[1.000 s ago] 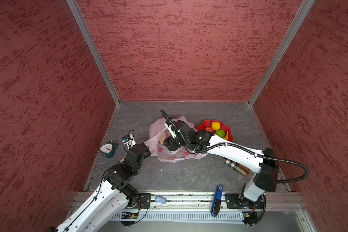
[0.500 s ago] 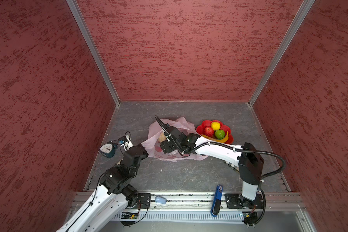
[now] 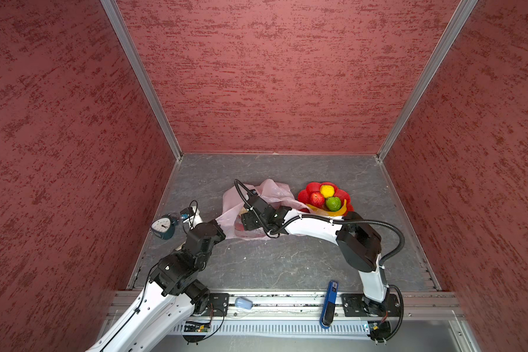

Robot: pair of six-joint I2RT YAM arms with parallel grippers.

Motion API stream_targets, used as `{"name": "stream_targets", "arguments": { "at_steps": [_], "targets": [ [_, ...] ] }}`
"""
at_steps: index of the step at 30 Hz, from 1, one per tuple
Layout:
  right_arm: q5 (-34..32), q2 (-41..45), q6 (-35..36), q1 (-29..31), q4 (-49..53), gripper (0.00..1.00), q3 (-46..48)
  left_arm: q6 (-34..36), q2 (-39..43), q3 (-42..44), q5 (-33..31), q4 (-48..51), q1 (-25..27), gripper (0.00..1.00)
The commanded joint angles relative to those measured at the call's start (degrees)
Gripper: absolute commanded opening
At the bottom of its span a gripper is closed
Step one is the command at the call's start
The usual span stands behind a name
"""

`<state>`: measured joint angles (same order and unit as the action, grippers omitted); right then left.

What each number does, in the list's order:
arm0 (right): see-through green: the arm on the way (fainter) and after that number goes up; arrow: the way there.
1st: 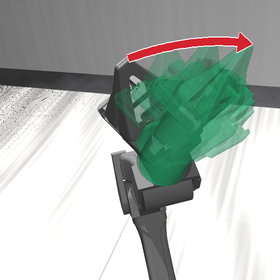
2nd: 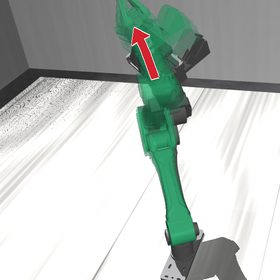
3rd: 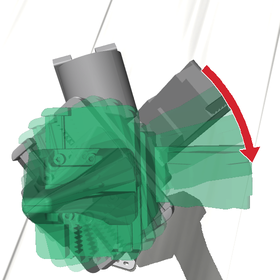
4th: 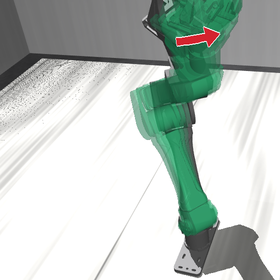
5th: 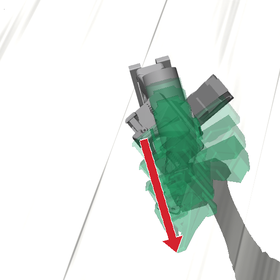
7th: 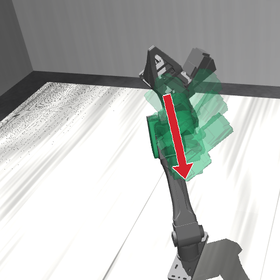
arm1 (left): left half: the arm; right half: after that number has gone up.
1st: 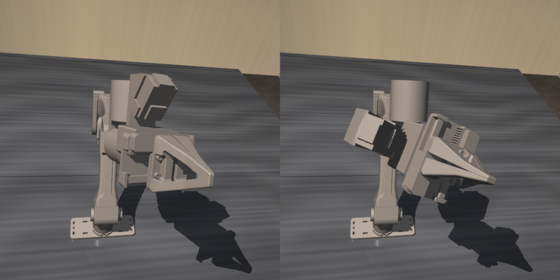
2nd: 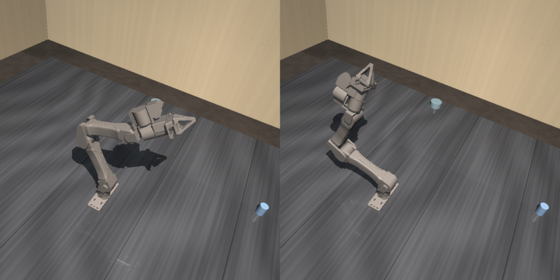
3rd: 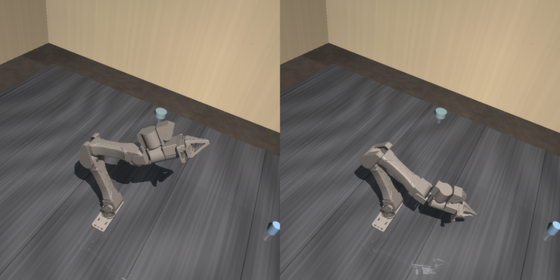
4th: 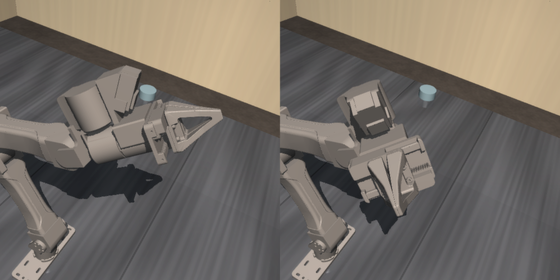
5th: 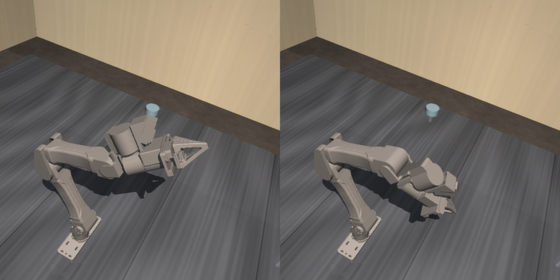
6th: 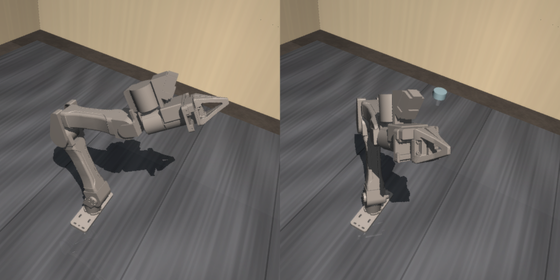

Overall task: Take the fake fruits out of the plastic bag
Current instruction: 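Move the right gripper back into the bag toward the last beige fruit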

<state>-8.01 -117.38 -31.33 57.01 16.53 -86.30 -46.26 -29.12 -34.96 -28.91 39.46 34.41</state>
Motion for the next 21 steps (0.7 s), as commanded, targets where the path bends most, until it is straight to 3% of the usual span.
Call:
{"name": "stream_targets", "arguments": {
  "at_steps": [1,6,17,21],
  "targets": [
    [-2.3,-0.8,-1.3,-0.3,-4.7,0.72,-1.9,-0.2,-0.2,-0.1,1.1,0.6,0.1,0.04],
    [-1.7,0.9,-0.9,-0.2,-4.3,0.72,-1.7,-0.5,-0.6,0.0,1.2,0.4,0.1,0.04],
    [-0.4,14.4,3.6,1.7,-2.9,0.72,7.3,-0.1,-1.4,-1.5,0.2,-0.2,0.0,0.04],
    [0.2,15.9,3.9,2.4,-1.8,0.67,9.6,-0.2,-1.5,-2.0,0.0,-1.2,0.1,0.04]
  ]
}}
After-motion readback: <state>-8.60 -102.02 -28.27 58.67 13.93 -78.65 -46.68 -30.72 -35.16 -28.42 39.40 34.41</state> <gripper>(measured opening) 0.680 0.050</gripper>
